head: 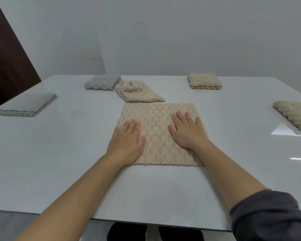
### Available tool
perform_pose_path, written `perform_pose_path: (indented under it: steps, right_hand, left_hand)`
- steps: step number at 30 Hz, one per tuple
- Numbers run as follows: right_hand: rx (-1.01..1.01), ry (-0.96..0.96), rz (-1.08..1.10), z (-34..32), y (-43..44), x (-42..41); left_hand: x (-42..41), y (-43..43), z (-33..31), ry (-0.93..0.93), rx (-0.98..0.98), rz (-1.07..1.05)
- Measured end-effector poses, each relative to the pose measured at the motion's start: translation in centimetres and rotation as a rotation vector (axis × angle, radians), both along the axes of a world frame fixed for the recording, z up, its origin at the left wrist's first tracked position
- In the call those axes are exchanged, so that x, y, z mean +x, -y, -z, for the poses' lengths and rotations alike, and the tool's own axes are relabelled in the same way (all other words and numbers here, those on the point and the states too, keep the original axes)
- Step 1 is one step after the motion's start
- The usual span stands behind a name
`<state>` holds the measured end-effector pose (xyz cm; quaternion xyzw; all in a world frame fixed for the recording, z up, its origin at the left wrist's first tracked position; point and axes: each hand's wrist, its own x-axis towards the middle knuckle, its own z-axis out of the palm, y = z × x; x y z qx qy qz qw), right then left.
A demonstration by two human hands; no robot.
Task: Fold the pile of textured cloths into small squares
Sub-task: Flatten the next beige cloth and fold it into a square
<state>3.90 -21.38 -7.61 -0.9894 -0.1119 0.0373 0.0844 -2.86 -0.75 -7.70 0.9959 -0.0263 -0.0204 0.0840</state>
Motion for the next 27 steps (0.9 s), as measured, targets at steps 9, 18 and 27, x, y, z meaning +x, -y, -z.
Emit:
perform_pose_path:
  steps: [9,18,27]
  right_hand:
    - [0.036,0.067,-0.064,-1.8,-3.0,-3.6]
    - [-0.016,0.001,-0.1,-0.2,-0.8,-6.1]
    - [-0.023,-0.021,0.026,-0.3,4.0,-6.8]
  left_hand:
    - [-0.1,-1.3,0.5,0.034,-0.017,-0.05]
    - [-0.2,-1.4,0.4,0.024,-0.01,-0.036]
    - [-0.3,-1.5,0.2,0.011,0.003,-0.024]
